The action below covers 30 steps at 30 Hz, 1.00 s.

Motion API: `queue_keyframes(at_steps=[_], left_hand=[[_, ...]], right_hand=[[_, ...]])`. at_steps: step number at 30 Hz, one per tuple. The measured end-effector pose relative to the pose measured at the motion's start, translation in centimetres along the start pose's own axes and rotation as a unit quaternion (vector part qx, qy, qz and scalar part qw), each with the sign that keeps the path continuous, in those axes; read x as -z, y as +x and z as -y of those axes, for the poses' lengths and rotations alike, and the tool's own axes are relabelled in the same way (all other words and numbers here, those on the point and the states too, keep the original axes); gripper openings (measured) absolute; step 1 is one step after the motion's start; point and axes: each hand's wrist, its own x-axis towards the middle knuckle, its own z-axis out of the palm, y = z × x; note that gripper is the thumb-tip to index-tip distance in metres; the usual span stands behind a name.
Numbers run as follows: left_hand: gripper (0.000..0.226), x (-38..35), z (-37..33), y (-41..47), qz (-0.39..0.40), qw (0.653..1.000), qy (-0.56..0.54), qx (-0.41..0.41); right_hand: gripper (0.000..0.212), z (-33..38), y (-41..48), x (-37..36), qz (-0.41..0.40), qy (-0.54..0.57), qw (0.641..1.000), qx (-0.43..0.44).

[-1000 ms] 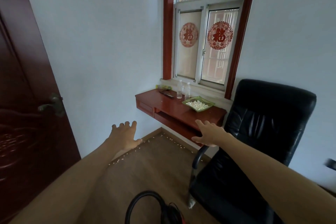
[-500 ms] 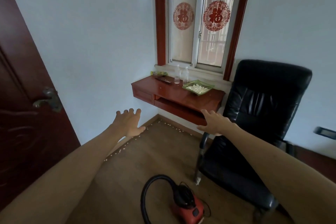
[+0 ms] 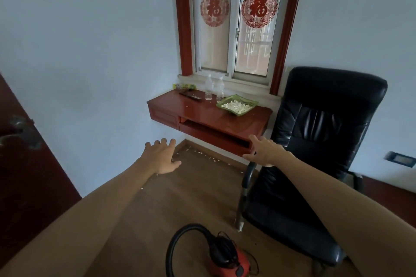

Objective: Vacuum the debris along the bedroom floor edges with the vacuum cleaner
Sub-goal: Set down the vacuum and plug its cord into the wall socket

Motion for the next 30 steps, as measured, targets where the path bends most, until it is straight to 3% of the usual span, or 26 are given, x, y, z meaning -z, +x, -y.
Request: queue_keyframes(at_steps=[19, 30], left_hand=[[0.074, -2.5, -9.7, 19.0, 0.037, 0.99, -0.017, -0.134], [0.083, -10.3, -15.4, 31.2, 0.112, 0.953, 0.002, -0.281]], right_hand=[[0.089, -12.0, 9.4, -5.4, 0.069, 0.046, 0.989, -0.121], [0.085, -15.0, 11.7, -15.4, 0.119, 0.134, 0.942, -0.283]])
